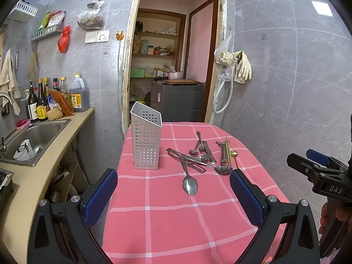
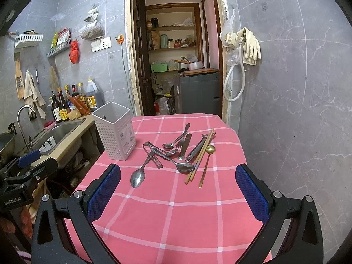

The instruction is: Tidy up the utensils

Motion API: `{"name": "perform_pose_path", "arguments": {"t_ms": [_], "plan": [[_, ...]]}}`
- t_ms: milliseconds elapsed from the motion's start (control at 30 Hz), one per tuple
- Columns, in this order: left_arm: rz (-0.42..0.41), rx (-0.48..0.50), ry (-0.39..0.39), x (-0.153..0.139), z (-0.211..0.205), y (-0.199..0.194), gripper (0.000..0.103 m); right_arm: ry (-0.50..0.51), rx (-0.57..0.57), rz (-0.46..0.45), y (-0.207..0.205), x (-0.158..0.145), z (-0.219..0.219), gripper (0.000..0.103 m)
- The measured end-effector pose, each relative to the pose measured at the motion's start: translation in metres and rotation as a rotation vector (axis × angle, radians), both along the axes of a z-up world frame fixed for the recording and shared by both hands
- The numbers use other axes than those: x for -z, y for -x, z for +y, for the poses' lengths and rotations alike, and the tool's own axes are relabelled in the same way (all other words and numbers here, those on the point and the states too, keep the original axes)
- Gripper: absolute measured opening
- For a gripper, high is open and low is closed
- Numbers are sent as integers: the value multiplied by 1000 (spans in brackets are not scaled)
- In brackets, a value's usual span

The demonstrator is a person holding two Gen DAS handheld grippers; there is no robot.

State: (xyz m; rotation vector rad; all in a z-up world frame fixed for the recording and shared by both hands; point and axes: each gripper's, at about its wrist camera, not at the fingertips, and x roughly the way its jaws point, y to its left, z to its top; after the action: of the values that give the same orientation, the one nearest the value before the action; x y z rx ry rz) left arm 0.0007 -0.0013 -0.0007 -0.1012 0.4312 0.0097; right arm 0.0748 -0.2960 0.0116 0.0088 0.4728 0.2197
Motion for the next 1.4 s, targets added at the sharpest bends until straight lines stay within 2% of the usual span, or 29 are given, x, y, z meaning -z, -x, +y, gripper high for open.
{"name": "perform_pose_path", "arguments": {"t_ms": [933,1400], "plan": [[2,1,-2,-5,-1,1,103,0,1,3,-3,-2,-1,102],[11,6,-9,-1,2,0,103,1,2,15,-3,7,2,102]]}}
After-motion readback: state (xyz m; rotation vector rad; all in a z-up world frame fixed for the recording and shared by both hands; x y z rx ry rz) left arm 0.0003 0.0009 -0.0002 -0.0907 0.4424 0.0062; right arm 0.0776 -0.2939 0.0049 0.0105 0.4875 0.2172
